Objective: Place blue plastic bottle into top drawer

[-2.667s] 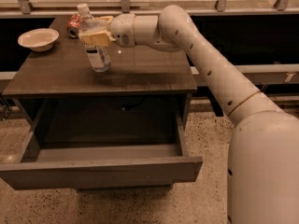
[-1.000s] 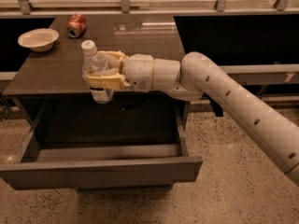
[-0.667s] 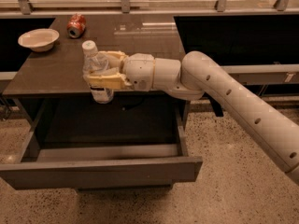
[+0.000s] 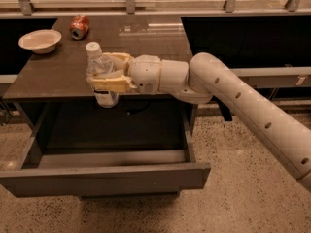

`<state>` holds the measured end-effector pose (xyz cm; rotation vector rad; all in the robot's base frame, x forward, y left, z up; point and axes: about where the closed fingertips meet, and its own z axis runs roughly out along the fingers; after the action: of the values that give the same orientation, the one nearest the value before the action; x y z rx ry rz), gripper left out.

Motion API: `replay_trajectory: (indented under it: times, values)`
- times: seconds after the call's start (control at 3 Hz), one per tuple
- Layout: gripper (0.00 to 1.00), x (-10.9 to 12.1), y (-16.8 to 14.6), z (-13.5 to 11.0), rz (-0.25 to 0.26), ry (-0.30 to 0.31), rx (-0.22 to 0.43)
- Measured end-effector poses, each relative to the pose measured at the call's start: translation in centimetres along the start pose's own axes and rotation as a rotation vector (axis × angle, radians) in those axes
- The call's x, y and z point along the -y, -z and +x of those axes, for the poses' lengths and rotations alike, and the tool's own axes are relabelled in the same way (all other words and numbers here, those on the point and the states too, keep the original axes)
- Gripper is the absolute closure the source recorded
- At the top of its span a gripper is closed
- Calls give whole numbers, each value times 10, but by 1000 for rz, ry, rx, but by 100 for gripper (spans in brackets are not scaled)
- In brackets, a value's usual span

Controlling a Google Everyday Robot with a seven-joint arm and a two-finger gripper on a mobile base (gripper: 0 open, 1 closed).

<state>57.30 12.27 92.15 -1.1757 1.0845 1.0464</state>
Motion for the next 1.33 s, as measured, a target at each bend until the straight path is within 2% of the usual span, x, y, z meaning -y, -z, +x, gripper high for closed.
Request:
replay_trajectory:
  times: [1.0,1.33]
  values:
    - [100,0,0,0,0,0,0]
    - [83,0,0,0,0,0,0]
